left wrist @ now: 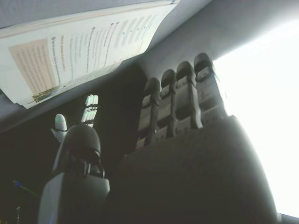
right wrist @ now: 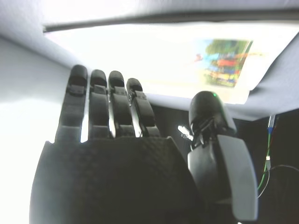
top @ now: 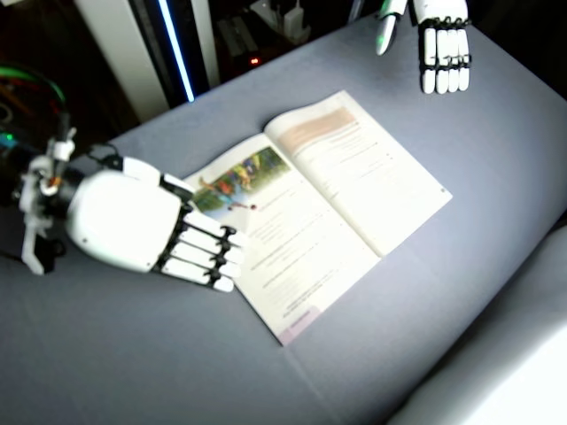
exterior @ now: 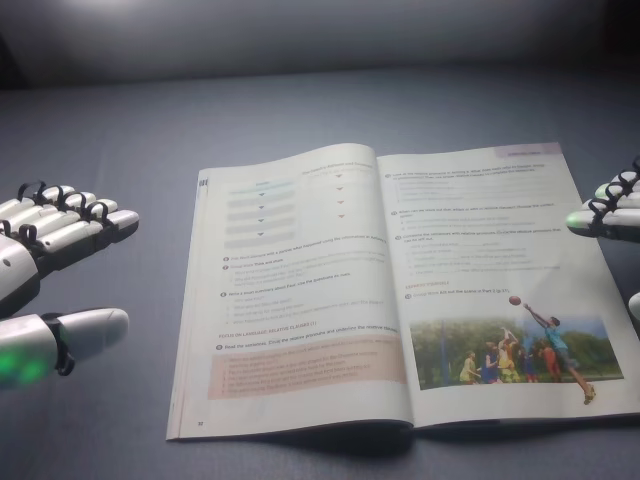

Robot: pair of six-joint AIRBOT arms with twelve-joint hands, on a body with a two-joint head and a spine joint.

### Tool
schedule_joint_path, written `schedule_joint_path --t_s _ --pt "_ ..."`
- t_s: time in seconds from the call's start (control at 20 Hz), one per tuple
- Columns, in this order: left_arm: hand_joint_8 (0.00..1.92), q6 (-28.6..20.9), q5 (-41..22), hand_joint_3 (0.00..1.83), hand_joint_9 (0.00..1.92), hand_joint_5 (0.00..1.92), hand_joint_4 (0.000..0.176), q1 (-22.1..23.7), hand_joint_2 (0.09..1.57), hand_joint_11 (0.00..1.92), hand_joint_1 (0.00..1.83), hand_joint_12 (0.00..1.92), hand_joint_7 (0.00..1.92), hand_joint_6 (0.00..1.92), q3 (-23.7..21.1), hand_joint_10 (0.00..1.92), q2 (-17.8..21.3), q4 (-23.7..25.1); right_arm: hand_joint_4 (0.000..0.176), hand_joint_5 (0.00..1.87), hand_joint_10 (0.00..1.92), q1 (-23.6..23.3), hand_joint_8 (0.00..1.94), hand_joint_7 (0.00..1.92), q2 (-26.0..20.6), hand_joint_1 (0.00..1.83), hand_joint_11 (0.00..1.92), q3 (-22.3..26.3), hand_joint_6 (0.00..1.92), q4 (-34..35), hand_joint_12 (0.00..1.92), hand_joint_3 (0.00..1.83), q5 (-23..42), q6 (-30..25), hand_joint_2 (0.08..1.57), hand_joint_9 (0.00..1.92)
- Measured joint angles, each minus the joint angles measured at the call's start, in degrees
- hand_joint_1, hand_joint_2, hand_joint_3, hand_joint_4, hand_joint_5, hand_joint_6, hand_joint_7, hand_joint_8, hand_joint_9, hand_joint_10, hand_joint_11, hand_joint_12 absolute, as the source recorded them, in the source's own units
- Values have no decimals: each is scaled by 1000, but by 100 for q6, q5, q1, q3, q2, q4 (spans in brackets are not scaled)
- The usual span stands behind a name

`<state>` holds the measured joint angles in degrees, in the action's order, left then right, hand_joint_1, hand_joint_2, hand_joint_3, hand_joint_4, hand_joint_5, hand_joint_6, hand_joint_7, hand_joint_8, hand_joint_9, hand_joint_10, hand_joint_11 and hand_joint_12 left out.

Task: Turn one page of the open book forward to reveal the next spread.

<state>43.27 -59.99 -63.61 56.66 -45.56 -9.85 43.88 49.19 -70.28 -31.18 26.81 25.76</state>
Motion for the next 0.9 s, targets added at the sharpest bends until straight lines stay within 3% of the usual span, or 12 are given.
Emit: schedule_joint_path --t_s 0.35,0.65,0.9 --pt "7 -66 -2 5 54 139 0 0 1344 27 0 64 107 5 7 6 -4 -2 0 98 14 66 10 102 229 0 78 -103 15 -297 127 0 -334 -44 1288 116" --pt "5 -109 -9 2 57 140 0 2 1341 39 0 70 106 4 48 6 -66 7 0 93 4 63 8 108 409 0 62 -227 8 -702 112 0 -339 -485 1282 97" --pt "3 -133 -42 0 50 134 0 20 1334 26 0 66 97 2 48 3 -66 24 0 106 10 -20 10 127 577 0 112 -236 7 -828 127 0 -251 -538 1285 117"
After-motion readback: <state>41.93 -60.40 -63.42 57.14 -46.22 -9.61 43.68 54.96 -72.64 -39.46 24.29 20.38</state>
